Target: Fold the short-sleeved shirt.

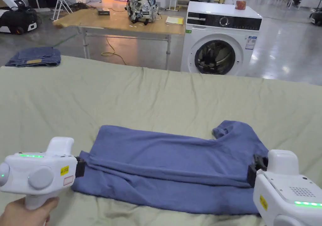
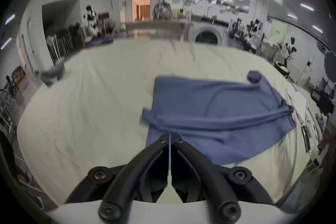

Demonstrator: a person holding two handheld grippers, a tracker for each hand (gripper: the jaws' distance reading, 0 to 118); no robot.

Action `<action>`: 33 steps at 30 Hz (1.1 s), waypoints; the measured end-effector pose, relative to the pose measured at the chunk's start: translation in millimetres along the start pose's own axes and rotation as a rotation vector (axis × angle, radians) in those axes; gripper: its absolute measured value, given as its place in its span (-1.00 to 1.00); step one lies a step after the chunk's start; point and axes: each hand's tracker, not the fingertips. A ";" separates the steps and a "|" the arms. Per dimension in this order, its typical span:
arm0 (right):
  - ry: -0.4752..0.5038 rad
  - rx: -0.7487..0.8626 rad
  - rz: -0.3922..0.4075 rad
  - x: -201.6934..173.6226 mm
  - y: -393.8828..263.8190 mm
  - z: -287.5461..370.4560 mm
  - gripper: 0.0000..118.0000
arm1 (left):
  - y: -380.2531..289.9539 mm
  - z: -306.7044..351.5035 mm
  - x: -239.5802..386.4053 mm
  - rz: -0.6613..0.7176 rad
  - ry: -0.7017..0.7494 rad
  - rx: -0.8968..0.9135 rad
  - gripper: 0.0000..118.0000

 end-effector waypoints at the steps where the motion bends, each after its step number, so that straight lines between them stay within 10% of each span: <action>1: 0.000 -0.013 0.002 1.2 -2.9 -1.2 -1.00 | 0.8 -8.3 -9.3 0.026 -0.021 -0.031 -1.00; 3: 0.000 -0.037 0.001 1.2 -7.3 -2.0 -1.00 | 6.0 -26.2 -23.3 0.068 -0.056 -0.117 -0.97; 7: -0.009 -0.070 -0.004 -3.7 -13.1 3.7 -1.00 | 17.9 -51.8 -41.9 0.114 -0.065 -0.186 0.02; 9: -0.017 -0.085 -0.004 -1.8 -16.9 4.5 -1.00 | 14.6 -46.5 -29.3 0.121 -0.052 -0.228 0.14; 15: -0.048 -0.126 0.007 10.7 -22.3 6.9 -1.00 | 4.7 -56.5 6.4 0.001 0.058 -0.374 0.04; 19: -0.069 -0.146 -0.002 26.0 -26.0 4.0 -1.00 | 2.5 -50.9 20.7 -0.033 0.072 -0.347 -0.96; 29: -0.095 -0.292 -0.070 95.8 -9.5 -13.9 -0.96 | -4.2 -32.9 4.7 0.015 0.005 -0.230 -1.00; 33: -0.039 -0.440 -0.062 124.4 -12.6 -40.0 0.10 | -2.4 -25.0 1.8 0.025 -0.005 -0.199 -1.00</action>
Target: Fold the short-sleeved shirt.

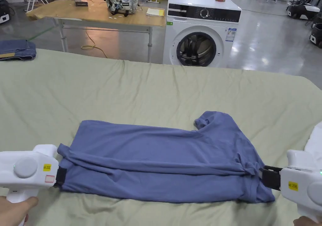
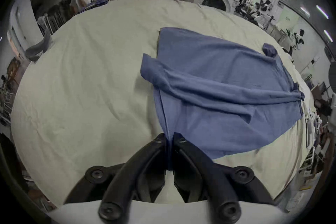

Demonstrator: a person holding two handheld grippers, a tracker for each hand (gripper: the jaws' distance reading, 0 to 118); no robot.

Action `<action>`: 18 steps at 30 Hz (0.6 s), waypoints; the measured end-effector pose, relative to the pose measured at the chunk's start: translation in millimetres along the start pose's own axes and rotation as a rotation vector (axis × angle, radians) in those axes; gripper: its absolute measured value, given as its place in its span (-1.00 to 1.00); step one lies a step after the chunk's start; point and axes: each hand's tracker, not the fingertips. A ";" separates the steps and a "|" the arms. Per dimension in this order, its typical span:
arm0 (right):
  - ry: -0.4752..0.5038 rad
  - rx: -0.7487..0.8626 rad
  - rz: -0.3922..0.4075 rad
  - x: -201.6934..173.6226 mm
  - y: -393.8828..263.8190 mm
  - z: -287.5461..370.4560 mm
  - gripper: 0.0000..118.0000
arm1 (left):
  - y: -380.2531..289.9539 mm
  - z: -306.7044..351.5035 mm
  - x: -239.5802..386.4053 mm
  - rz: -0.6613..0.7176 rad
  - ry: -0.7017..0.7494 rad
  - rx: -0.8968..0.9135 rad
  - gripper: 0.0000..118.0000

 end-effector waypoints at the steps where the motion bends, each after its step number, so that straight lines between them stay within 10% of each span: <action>1: -0.011 -0.024 0.015 3.9 0.5 -7.5 0.12 | 0.3 0.6 -0.9 0.005 -0.006 0.002 -1.00; 12: 0.014 -0.280 0.046 -9.9 -27.3 -89.6 0.12 | -4.4 -3.1 0.5 0.007 -0.002 0.003 -1.00; 14: -0.009 -0.212 0.052 -21.9 -31.8 -79.8 -0.27 | -4.9 -3.6 0.2 0.007 -0.001 -0.001 -1.00; 15: 0.005 -0.216 0.044 -23.8 -30.1 -77.5 -0.79 | -5.7 -3.5 0.5 0.008 -0.003 -0.001 -1.00; 18: 0.056 -0.220 0.027 -33.2 -28.6 -72.3 -0.93 | -5.4 -2.5 0.8 0.004 -0.003 0.003 -1.00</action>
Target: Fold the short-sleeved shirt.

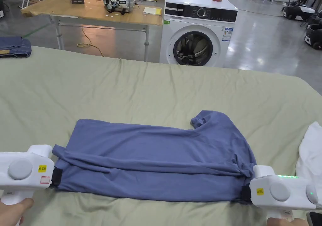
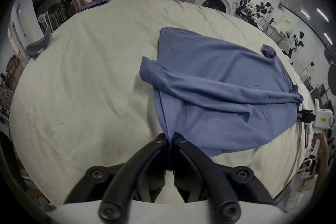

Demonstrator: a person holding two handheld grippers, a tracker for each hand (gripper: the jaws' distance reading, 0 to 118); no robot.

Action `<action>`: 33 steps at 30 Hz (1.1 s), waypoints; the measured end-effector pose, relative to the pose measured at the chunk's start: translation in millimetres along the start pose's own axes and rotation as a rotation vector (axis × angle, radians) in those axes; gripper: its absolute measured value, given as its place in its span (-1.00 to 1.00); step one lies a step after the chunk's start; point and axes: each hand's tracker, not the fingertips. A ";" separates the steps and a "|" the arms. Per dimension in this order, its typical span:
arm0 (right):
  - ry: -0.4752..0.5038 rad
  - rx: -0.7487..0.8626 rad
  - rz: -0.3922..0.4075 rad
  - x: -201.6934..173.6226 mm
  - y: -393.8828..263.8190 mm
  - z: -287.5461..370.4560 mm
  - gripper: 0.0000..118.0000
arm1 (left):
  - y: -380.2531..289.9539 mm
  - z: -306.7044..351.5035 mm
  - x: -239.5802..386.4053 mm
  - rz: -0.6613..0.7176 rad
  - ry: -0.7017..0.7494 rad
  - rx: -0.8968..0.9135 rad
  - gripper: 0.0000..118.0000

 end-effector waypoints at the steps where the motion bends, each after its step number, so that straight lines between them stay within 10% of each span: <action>1: -0.013 0.003 0.039 -1.7 -0.1 0.6 -0.93 | -0.1 1.3 0.7 -0.002 -0.001 0.001 -1.00; 18: 0.018 0.153 0.021 7.3 -2.2 131.6 -0.93 | 0.1 95.3 -12.7 0.005 -0.051 0.185 -1.00; 33: -0.028 -0.019 0.048 -3.2 -129.3 112.1 -0.93 | -134.9 75.6 -31.9 0.040 -0.021 0.061 -1.00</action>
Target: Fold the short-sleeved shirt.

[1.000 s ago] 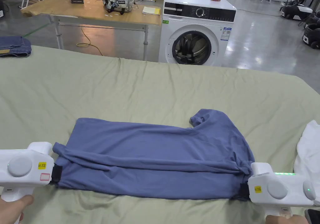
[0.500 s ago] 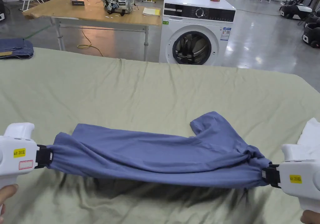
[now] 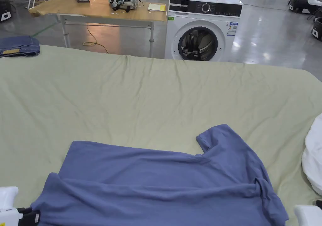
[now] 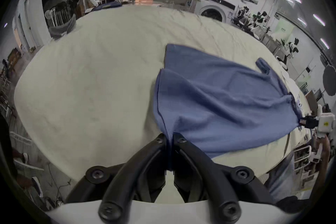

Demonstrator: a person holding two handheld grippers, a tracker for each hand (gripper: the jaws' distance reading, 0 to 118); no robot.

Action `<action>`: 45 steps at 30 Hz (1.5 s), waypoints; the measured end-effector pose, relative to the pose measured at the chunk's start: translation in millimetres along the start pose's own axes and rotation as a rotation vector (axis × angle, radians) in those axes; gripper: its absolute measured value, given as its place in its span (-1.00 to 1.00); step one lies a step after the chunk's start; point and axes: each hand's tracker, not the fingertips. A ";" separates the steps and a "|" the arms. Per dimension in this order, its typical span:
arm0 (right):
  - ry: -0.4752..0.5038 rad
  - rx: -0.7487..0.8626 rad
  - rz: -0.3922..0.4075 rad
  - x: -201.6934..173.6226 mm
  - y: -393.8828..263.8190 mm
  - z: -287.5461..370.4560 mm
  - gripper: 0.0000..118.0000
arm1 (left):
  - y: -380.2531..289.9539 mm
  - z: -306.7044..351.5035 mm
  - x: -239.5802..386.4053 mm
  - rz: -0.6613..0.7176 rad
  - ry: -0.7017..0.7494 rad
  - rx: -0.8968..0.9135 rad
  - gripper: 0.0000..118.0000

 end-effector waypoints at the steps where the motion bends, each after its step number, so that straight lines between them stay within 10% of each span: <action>1: -0.002 -0.019 0.002 -0.9 -4.4 -8.4 -0.93 | -4.7 -7.3 0.3 -0.002 0.014 -0.020 -1.00; 10: -0.054 -0.038 0.022 -6.4 -1.7 -26.8 -0.90 | -1.2 -23.4 8.3 -0.037 0.057 -0.065 -1.00; 12: -0.072 -0.034 0.016 -10.0 5.9 -15.9 -0.69 | 5.4 -15.0 8.8 -0.024 0.046 -0.058 -0.97; 15: -0.129 0.082 0.012 -13.9 22.4 5.2 0.16 | 20.9 -0.3 17.3 -0.024 0.040 0.007 -0.54; 21: -0.138 0.311 -0.005 -43.7 70.3 34.2 0.17 | 58.6 14.6 50.2 -0.106 0.028 0.188 -0.37; 26: -0.058 0.509 -0.008 -75.7 93.3 35.5 0.00 | 79.3 20.2 81.9 -0.149 0.023 0.375 -0.52; 28: -0.033 0.539 0.022 -89.8 100.4 32.5 -1.00 | 86.8 15.8 87.4 -0.154 0.024 0.411 -0.94; 45: 0.056 0.506 -0.010 -123.5 120.5 -18.3 -1.00 | 183.7 -73.5 39.0 -0.095 0.020 0.230 -1.00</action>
